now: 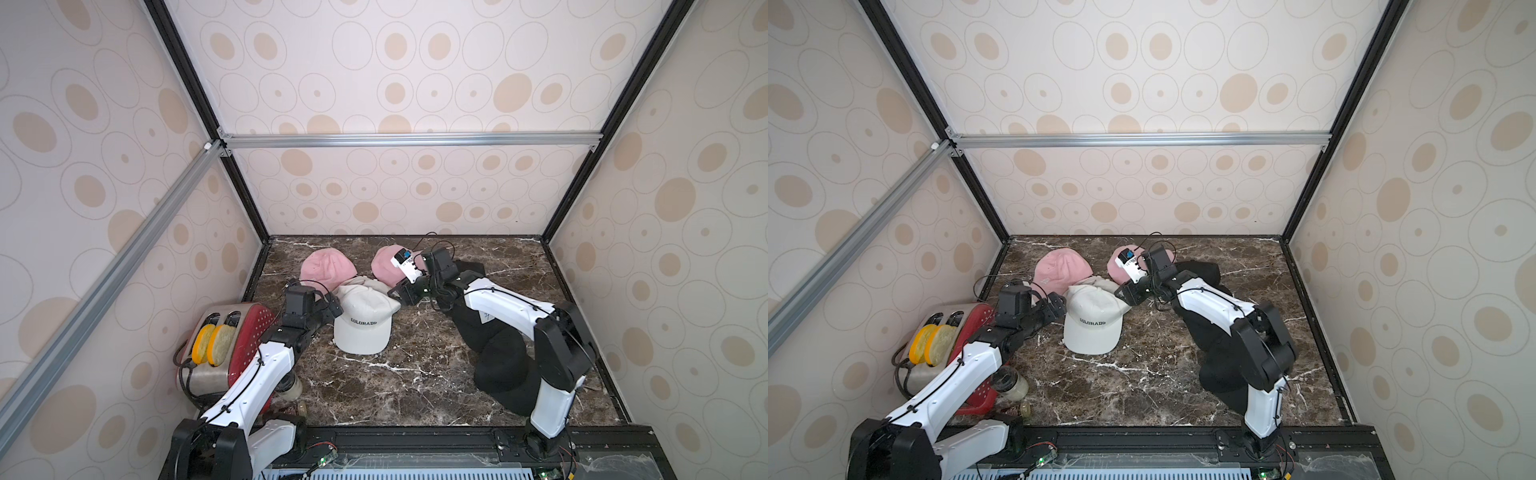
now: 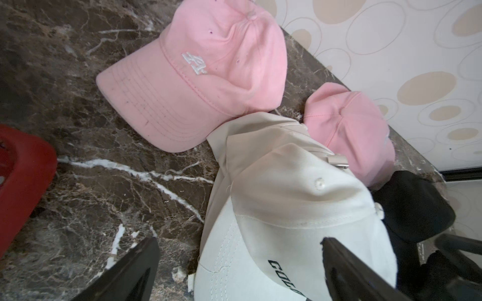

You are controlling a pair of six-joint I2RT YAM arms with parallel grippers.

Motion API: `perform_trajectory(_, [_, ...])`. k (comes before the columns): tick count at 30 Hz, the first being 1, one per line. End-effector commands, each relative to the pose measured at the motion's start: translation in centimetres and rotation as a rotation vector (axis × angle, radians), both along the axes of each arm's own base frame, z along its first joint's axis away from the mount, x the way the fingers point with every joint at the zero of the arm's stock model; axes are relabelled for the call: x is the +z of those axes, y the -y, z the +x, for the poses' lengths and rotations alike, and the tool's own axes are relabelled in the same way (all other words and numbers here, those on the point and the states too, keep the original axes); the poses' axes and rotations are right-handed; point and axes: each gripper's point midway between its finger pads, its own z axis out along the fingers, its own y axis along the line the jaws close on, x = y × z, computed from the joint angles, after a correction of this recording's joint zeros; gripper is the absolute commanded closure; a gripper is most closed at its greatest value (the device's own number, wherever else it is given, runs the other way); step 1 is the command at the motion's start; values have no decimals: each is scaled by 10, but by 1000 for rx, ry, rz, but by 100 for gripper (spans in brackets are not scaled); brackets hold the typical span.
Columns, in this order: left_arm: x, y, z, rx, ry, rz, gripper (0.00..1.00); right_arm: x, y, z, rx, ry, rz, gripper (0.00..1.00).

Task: Stack the baseball caps by color
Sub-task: Move the baseball cap to the center of the board.

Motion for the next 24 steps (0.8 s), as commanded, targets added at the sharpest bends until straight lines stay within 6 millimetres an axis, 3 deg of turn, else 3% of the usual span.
perform_trajectory(1, [16, 7, 1, -34, 54, -1, 1, 21, 38, 25, -178, 79, 24, 38])
perform_trajectory(6, [29, 31, 1, -110, 95, 20, 1, 20, 108, 44, -414, 56, 58, 18])
perform_trajectory(7, [33, 39, 1, -141, 112, 25, 1, 17, 123, 45, -454, 48, 46, 5])
perform_trajectory(8, [38, 47, 1, -166, 131, 25, 1, 11, 135, 45, -489, 42, 25, 0])
perform_trajectory(13, [56, 89, 0, -310, 180, 66, 1, -18, 201, 25, -660, -15, -92, 0])
perform_trajectory(18, [48, 118, 0, -420, 169, 73, 1, -43, 275, -3, -839, -60, -188, 0])
perform_trajectory(21, [41, 130, 0, -472, 161, 56, 1, -55, 297, -11, -876, -118, -180, 0])
perform_trajectory(24, [39, 140, -2, -517, 166, 40, 1, -60, 306, -6, -887, -172, -168, 0])
